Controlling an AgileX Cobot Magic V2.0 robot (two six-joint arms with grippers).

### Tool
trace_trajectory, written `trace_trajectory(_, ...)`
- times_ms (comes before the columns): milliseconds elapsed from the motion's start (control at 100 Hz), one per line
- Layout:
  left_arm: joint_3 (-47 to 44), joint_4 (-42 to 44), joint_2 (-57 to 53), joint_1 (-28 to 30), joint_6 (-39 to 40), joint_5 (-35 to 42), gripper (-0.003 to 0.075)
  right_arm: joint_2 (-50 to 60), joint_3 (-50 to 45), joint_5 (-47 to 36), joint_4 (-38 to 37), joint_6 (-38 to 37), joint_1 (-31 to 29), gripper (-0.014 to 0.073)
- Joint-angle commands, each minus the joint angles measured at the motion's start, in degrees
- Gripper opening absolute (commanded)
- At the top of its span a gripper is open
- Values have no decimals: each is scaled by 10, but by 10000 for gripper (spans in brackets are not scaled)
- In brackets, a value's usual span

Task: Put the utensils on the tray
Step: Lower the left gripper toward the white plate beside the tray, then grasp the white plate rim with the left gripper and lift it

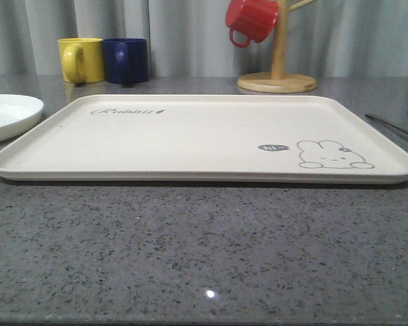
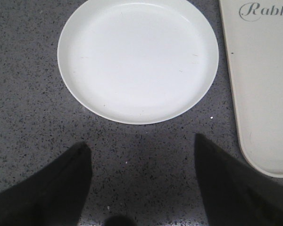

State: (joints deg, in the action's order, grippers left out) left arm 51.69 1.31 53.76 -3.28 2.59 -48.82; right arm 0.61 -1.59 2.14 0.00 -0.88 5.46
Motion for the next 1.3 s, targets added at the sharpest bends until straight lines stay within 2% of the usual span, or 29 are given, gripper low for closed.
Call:
trace_trajectory(0,21,-1,0,0,4,30,487,11,10,-48,0,4,-3,-68)
trace_trajectory(180,43,16,51,3,4,40,487,11,10,-48,0,4,-3,-68)
trace_trajectory(500,160,-3,227,90,-8,36,487,11,10,-48,0,4,-3,-68)
trace_trajectory(860,268,-24,378,131,-32,20,487,11,10,-48,0,4,-3,-68)
trace_trajectory(1070,279,-37,427,152,-38,10,487,11,10,-48,0,4,-3,-68)
trace_trajectory(1290,279,-95,452,153,-80,4,484,11,10,-48,0,4,-3,-68)
